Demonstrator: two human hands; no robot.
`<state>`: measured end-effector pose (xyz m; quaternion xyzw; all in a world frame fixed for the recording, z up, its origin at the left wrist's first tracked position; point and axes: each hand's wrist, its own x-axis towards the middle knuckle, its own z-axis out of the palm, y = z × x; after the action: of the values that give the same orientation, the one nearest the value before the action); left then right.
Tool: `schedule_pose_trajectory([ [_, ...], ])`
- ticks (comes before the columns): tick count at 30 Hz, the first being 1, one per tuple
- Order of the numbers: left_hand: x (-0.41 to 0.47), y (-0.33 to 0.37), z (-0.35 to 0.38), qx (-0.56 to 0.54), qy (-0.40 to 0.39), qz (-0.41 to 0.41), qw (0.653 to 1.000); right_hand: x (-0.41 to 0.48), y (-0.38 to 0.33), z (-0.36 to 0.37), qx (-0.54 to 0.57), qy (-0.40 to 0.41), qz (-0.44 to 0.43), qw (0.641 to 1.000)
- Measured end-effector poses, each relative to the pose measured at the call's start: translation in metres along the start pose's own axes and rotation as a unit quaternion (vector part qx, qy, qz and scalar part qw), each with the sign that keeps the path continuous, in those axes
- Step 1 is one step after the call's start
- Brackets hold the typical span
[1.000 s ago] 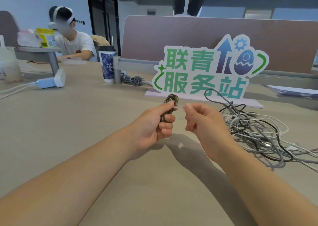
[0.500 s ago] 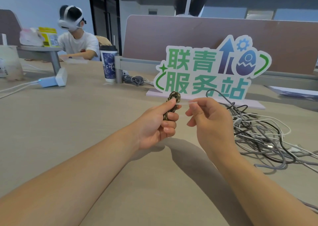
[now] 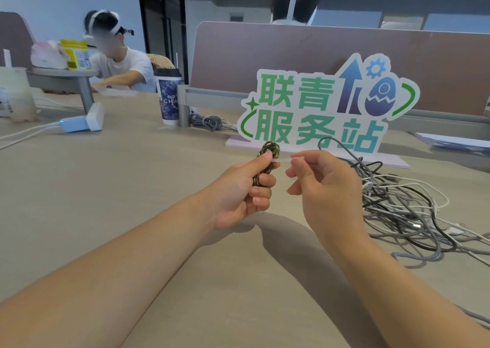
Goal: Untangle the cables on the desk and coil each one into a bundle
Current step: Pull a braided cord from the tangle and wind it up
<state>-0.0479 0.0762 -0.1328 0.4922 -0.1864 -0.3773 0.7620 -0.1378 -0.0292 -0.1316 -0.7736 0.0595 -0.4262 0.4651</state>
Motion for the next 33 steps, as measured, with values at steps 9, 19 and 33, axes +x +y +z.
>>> schedule_pose_trajectory([
  [9, -0.001, 0.002, -0.002, 0.014, 0.013, 0.003, 1.000, 0.003, 0.007, -0.001, -0.077, -0.022, 0.005, 0.997],
  [19, -0.004, -0.003, 0.001, 0.093, -0.020, 0.009, 0.995, -0.001, 0.006, 0.002, -0.052, -0.065, 0.031, 0.996],
  [33, 0.000, 0.003, 0.000, 0.015, 0.037, 0.084, 0.996, 0.013, 0.014, -0.007, 0.100, 0.003, 0.259, 0.961],
])
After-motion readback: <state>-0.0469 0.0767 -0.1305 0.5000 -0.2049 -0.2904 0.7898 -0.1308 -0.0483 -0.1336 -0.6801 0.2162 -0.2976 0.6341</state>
